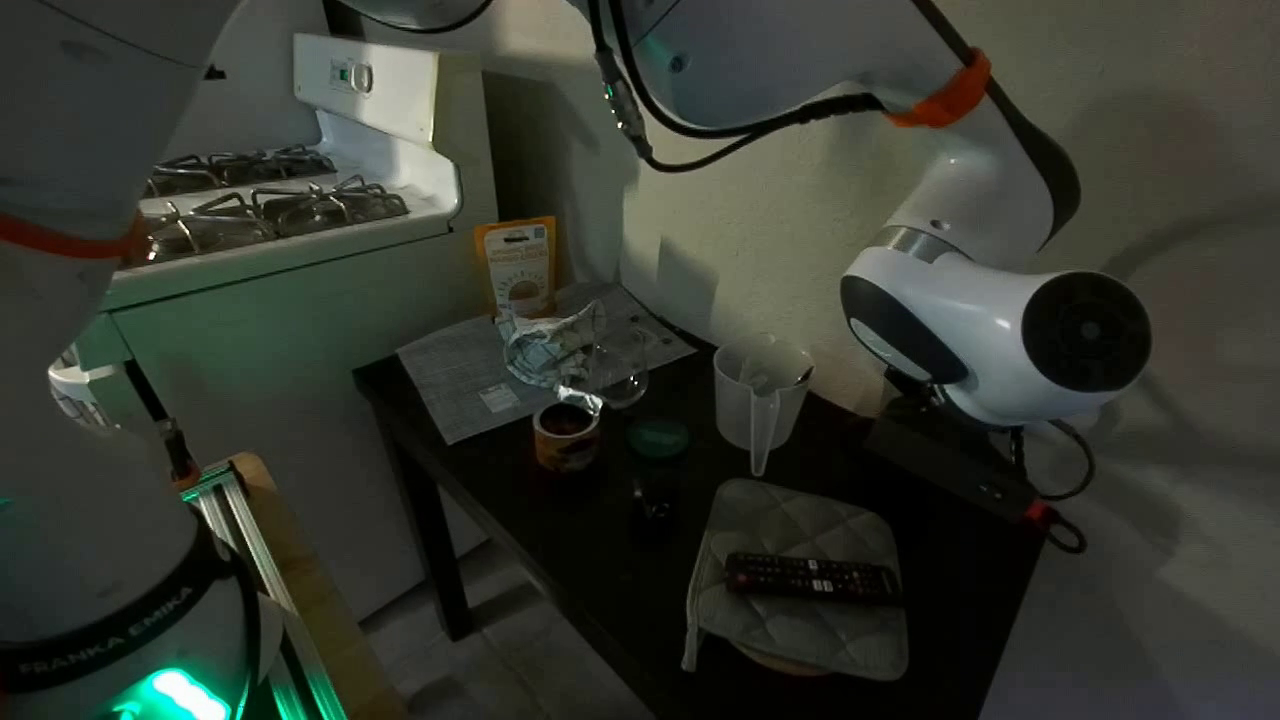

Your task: Shift the fork and spoon to the mug

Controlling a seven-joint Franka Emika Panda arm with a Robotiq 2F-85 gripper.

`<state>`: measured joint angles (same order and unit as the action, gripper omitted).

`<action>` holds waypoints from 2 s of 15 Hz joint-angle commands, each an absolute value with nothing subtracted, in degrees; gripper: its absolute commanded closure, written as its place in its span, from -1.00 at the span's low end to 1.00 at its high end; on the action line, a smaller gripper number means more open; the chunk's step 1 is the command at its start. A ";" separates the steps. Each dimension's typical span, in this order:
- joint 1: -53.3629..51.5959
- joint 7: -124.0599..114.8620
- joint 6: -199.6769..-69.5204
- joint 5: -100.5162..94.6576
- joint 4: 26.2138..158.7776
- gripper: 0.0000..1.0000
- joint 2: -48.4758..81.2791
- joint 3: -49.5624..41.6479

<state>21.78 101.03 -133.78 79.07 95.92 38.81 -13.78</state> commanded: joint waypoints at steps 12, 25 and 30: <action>16.89 92.60 -136.08 58.91 116.15 -1.00 15.75 -15.50; 13.94 53.68 -141.43 23.98 123.30 -1.00 8.75 -10.74; 13.42 50.10 -146.26 24.10 120.59 -1.00 14.42 -7.05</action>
<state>13.31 52.76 -143.68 24.90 122.25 10.72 -8.30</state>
